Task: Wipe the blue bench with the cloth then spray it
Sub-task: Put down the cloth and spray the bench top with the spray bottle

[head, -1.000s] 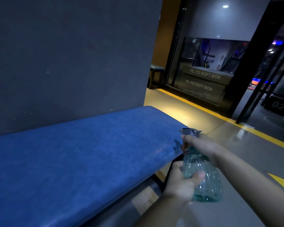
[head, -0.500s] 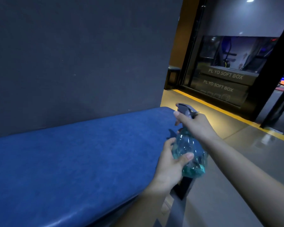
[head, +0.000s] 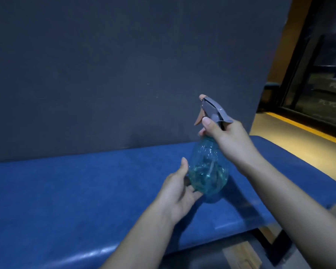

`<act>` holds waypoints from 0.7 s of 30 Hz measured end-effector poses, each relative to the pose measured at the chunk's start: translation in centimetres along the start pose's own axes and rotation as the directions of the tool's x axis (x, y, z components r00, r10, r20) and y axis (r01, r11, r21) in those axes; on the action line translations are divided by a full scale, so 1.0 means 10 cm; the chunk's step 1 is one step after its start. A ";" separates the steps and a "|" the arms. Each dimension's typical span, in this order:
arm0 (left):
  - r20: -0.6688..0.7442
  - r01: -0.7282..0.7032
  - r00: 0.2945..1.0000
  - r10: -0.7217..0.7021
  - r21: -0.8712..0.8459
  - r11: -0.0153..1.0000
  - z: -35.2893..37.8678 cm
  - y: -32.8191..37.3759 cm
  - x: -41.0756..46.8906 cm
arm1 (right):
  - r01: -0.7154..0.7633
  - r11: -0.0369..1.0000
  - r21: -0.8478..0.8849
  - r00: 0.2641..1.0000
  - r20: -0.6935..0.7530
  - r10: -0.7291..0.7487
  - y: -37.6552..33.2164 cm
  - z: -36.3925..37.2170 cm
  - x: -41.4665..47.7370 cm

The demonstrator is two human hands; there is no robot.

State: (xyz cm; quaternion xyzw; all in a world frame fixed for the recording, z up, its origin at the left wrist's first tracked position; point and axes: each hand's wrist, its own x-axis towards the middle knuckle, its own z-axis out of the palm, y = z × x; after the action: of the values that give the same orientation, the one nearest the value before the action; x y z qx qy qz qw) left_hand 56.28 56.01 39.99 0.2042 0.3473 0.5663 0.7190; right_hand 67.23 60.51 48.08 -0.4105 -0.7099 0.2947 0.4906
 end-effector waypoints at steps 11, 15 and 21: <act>-0.268 -0.119 0.962 0.056 -0.225 0.967 -0.97 1.12 -1.09 | 0.137 0.970 0.201 0.919 0.340 -0.200 -1.00 1.56 0.01; -0.384 -0.240 0.912 0.144 -0.216 0.946 -1.53 1.38 -1.79 | 0.119 0.937 0.329 0.842 0.467 -0.271 -1.43 2.31 -0.26; -0.542 -0.451 0.789 0.289 -0.193 0.871 -2.47 1.59 -2.99 | 0.128 0.858 0.497 0.678 0.587 -0.441 -2.13 3.48 -0.98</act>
State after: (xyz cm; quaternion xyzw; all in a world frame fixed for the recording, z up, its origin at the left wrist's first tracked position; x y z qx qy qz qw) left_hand 24.03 29.37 42.30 -0.0001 0.3786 0.7782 0.5012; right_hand 30.06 40.99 49.07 -0.0393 -0.8157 0.4866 0.3105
